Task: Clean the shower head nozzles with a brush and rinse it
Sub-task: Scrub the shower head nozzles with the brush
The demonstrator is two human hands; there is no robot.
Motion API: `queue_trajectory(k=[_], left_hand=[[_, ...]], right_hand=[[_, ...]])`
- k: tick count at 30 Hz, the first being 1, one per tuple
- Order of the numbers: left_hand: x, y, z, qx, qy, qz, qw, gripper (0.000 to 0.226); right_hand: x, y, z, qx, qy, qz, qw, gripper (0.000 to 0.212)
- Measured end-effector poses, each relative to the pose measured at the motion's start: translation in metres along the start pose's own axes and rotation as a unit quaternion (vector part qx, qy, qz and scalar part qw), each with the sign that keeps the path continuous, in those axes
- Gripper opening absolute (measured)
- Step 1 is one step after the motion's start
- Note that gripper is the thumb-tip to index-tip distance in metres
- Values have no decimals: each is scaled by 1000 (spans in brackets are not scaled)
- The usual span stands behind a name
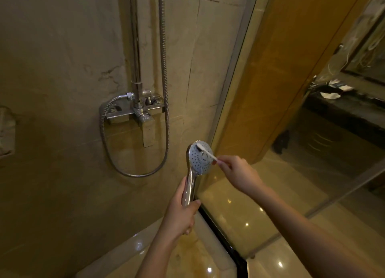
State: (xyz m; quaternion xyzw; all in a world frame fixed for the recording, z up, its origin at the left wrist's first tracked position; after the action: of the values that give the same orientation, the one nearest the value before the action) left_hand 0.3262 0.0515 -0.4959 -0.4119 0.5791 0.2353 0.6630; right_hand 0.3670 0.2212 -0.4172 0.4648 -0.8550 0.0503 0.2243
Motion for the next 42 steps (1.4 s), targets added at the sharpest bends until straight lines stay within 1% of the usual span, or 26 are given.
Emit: queue_trajectory(k=[2, 4, 6, 8, 10, 14, 18, 22, 26, 30, 34, 37, 42], left_hand=[[0, -1, 1, 0, 16, 2, 1000, 74], [3, -2, 0, 0, 24, 1, 1000, 75], [5, -2, -3, -7, 20, -2, 1000, 76], [5, -2, -2, -8, 25, 0, 1000, 76], [4, -4, 1, -3, 31, 3, 1000, 75], [1, -4, -3, -12, 31, 2, 999, 73], [4, -1, -1, -6, 30, -9, 999, 75], [3, -4, 1, 2, 7, -5, 1000, 73], [-3, -8, 1, 8, 11, -1, 1000, 74], [-5, -9, -1, 5, -10, 0, 1000, 72], [-12, -15, -3, 7, -13, 0, 1000, 72], [-12, -17, -5, 8, -30, 0, 1000, 71], [-20, -19, -2, 22, -44, 14, 999, 69]], right_hand=[[-7, 9, -6, -15, 7, 33, 999, 31], [-1, 6, -6, -2, -14, 10, 1000, 30], [7, -3, -3, 32, -41, -20, 998, 29], [1, 4, -9, 28, -60, -3, 998, 29], [-8, 9, -13, 18, -55, 24, 998, 29], [6, -6, -1, 44, -62, -21, 997, 29], [0, 5, -8, 20, -50, 29, 998, 29], [12, -4, 1, 54, -59, -3, 997, 26], [1, 7, -9, 18, -5, 35, 999, 30], [13, -6, 1, 57, -42, -14, 997, 25], [4, 3, -6, 33, -5, 27, 999, 29], [14, -9, 6, 71, -25, -2, 997, 29], [14, -3, -3, 37, -36, -1, 999, 32]])
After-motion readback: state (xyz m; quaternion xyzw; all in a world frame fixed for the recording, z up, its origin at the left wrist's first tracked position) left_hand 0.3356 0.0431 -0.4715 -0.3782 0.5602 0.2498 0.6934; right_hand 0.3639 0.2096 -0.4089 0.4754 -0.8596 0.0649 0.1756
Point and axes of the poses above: each hand's wrist, its own y-axis towards the middle knuckle, its own z-axis out of the palm, x = y × z, the point moved 5 cm from there along y, towards the middle knuckle, and after that the axes turned 7 degrees about -x, right-handed, at the moved point
